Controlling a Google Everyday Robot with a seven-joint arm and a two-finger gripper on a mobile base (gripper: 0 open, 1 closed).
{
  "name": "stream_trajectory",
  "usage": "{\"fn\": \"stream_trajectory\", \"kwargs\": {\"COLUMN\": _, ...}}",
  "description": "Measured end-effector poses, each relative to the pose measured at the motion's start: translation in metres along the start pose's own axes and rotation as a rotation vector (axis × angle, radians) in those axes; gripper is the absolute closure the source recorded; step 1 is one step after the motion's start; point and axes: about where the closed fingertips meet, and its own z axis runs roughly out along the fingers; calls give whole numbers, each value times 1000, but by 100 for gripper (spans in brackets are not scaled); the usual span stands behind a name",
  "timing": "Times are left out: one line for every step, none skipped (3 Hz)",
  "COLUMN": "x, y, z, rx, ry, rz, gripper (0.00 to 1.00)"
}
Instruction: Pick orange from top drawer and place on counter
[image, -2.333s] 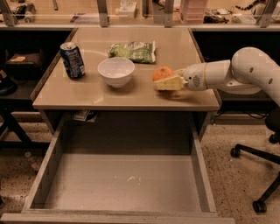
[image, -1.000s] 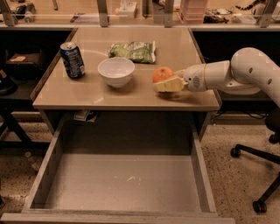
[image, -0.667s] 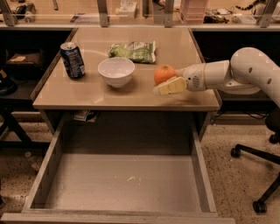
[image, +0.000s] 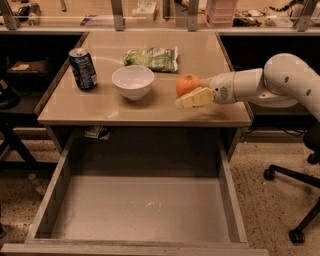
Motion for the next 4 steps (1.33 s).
{"fn": "stream_trajectory", "kwargs": {"x": -31, "y": 5, "z": -6, "rx": 18, "ry": 15, "rz": -55, "gripper": 0}}
{"fn": "stream_trajectory", "kwargs": {"x": -127, "y": 9, "z": -24, "rx": 89, "ry": 11, "rz": -210, "gripper": 0}}
{"fn": "stream_trajectory", "kwargs": {"x": -199, "y": 9, "z": -54, "rx": 170, "ry": 16, "rz": -320, "gripper": 0}}
{"fn": "stream_trajectory", "kwargs": {"x": -238, "y": 7, "z": -97, "rx": 289, "ry": 17, "rz": -374, "gripper": 0}}
